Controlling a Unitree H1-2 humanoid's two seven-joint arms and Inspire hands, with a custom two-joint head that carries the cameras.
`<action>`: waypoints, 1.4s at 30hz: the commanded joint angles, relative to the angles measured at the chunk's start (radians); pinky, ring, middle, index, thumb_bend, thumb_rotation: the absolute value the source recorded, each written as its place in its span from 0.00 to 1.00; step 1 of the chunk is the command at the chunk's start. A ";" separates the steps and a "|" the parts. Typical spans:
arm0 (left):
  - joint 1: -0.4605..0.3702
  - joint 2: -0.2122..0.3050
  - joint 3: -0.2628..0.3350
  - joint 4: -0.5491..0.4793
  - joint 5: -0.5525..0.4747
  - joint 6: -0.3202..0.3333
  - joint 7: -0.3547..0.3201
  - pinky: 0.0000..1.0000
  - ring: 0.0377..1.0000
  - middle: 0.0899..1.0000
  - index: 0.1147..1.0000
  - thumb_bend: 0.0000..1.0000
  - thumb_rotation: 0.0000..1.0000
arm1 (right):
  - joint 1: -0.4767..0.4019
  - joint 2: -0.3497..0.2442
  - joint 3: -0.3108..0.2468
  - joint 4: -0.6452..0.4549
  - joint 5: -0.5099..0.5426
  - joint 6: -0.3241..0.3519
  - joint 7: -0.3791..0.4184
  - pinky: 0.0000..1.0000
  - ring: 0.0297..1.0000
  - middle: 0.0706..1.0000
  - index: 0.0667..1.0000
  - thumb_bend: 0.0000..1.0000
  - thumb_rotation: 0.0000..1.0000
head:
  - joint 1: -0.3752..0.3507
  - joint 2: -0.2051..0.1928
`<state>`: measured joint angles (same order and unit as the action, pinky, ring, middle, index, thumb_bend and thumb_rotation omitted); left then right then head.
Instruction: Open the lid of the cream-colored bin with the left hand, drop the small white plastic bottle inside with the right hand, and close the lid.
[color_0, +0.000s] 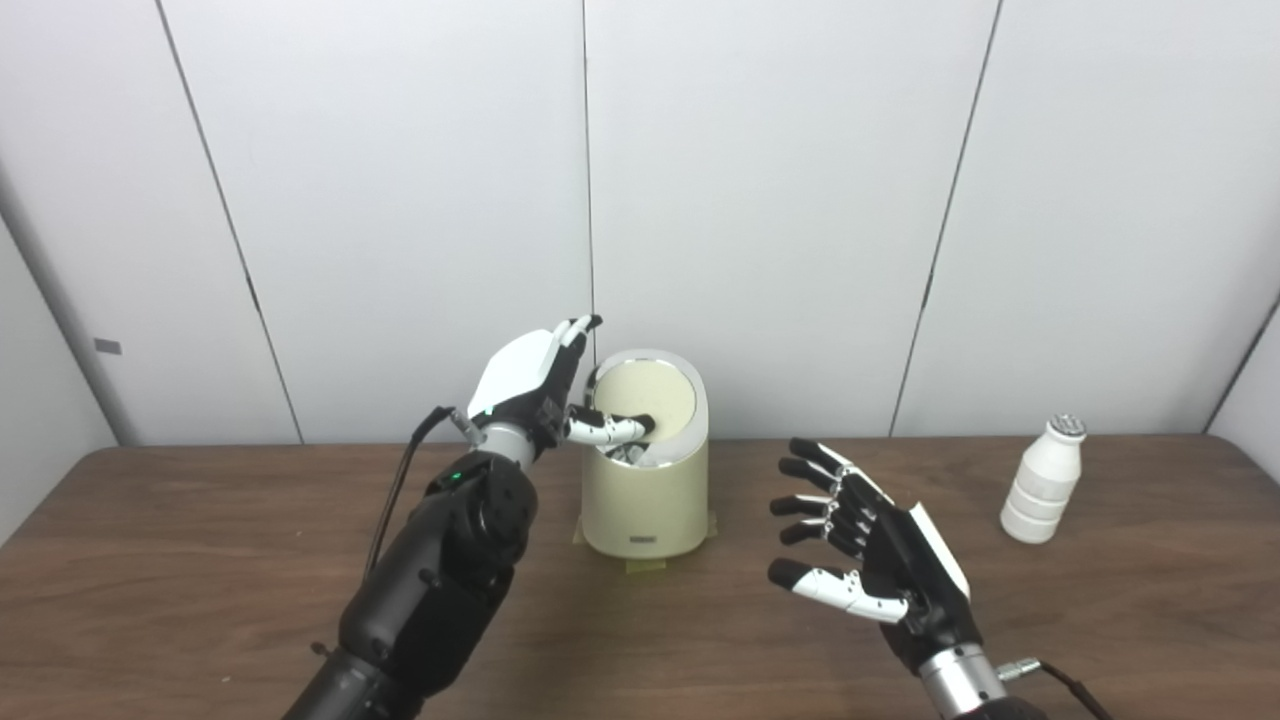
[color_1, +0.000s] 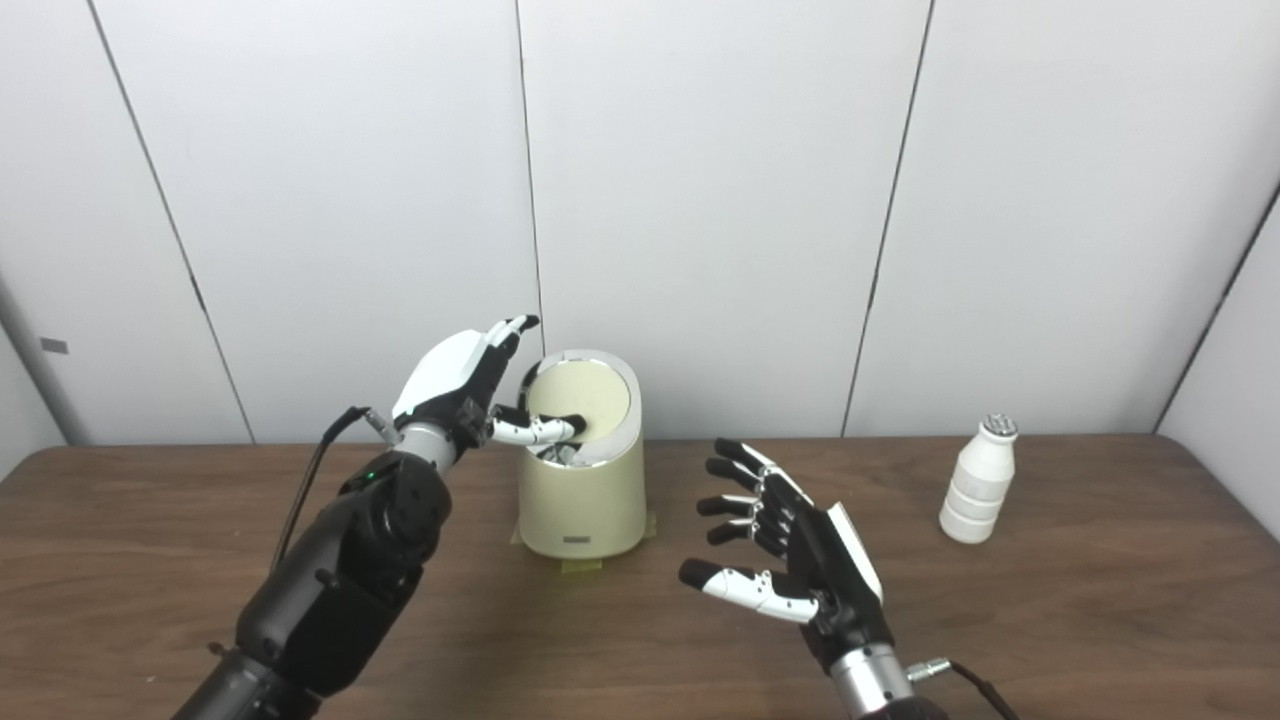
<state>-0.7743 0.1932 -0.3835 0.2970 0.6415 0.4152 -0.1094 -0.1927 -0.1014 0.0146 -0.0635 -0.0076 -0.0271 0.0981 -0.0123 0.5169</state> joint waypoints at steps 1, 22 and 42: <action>-0.015 0.008 -0.010 -0.006 0.021 0.009 -0.015 0.84 0.99 1.00 1.00 0.84 0.00 | -0.033 0.001 -0.001 -0.035 0.004 -0.015 -0.002 0.57 0.69 0.82 0.84 0.82 0.33 | 0.000 0.000; 0.233 -0.145 0.466 -0.401 -0.461 -0.171 0.170 0.76 0.88 0.89 0.93 0.69 0.47 | -0.040 -0.007 -0.006 -0.005 0.008 -0.045 0.003 0.55 0.68 0.80 0.83 0.83 0.38 | 0.014 -0.013; 0.572 -0.108 0.495 -0.380 -0.694 -0.418 0.069 0.58 0.69 0.74 0.79 0.77 0.34 | -0.039 -0.025 -0.031 0.028 0.030 -0.084 0.003 0.55 0.66 0.79 0.82 0.84 0.36 | 0.025 -0.020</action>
<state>-0.1770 0.0697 0.1182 -0.0726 -0.0570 0.0500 -0.0333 -0.1956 -0.1213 -0.0083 -0.0214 0.0136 -0.0561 0.1094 0.0123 0.4955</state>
